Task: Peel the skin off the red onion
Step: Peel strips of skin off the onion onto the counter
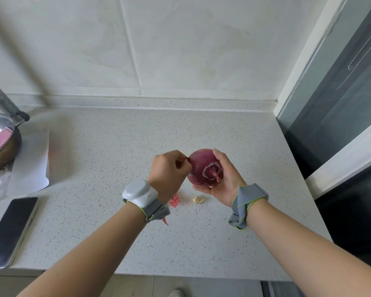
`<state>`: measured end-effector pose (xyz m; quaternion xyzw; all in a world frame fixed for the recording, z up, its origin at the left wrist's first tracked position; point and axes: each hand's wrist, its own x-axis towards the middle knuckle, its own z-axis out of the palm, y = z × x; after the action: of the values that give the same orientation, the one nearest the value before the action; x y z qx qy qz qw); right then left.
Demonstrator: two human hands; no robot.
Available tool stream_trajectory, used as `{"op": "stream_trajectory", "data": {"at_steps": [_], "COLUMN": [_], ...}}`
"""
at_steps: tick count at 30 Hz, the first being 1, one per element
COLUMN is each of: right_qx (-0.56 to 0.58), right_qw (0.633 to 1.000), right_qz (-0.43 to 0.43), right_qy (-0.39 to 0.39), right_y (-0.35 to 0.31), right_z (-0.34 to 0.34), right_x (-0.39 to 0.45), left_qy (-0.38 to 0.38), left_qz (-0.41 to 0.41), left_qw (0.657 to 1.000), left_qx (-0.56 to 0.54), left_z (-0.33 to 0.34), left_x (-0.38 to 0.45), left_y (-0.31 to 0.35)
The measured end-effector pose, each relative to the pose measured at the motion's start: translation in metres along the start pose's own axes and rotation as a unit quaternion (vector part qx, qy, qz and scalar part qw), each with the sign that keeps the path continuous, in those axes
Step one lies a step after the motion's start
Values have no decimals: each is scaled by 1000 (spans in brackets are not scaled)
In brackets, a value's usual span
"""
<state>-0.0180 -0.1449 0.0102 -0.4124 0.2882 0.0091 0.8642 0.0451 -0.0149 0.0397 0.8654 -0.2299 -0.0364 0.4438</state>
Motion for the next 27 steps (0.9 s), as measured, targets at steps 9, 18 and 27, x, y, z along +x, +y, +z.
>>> {"op": "stream_trajectory", "data": {"at_steps": [9, 18, 27], "right_qx": [-56, 48, 105], "right_qw": [998, 997, 991], "right_qz": [33, 55, 82], "right_qy": [25, 9, -6], "right_y": [-8, -9, 7], "right_z": [-2, -8, -16], "right_x": [2, -3, 3], "left_qy": [-2, -25, 43], "left_qz": [-87, -219, -351], "left_qw": [988, 935, 893], "left_qx": [-126, -277, -280], "left_z": [0, 4, 26], "left_x": [6, 24, 35], "left_y": [-3, -24, -54]}}
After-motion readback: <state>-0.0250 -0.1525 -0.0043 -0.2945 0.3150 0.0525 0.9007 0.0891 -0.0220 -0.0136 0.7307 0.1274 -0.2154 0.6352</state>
